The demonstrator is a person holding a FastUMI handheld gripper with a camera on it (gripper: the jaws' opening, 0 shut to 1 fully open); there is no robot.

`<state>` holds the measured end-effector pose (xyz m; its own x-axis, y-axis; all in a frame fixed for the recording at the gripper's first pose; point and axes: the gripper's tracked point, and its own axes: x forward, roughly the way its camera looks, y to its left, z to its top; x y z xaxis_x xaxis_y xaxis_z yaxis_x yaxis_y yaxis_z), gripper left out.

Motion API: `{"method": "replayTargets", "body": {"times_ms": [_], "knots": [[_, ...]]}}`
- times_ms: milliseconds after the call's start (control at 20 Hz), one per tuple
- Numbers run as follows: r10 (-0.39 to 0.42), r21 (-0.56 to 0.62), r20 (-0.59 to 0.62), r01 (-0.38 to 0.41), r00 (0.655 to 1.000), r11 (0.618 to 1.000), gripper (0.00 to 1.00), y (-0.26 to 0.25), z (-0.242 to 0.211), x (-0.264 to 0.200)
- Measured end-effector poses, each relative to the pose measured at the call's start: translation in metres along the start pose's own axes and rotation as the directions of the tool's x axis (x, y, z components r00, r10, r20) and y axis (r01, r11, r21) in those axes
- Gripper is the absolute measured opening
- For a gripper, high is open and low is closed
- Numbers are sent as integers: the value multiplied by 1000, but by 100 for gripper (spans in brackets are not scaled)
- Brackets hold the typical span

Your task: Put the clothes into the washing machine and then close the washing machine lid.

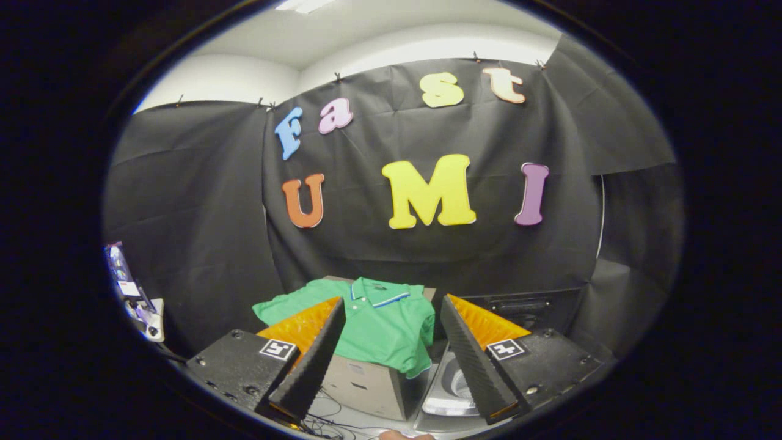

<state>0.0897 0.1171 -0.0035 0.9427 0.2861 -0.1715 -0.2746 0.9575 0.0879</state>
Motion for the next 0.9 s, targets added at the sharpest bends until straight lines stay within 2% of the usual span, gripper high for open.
{"method": "replayTargets", "body": {"times_ms": [200, 300, 450, 600, 700, 800, 900], "knots": [[24, 33, -172, -19, 985, 999, 99, 43, -9, 61], [25, 71, -308, -3, 951, 997, 99, 63, -24, 94], [10, 110, -480, 49, 877, 993, 99, 83, -46, 136], [-24, 99, -569, 97, 822, 990, 99, 92, -58, 176], [-55, 78, -632, 134, 773, 988, 99, 94, -64, 196], [-97, 43, -697, 177, 711, 983, 99, 93, -74, 211], [-110, 33, -771, 213, 627, 977, 99, 89, -88, 222]]}}
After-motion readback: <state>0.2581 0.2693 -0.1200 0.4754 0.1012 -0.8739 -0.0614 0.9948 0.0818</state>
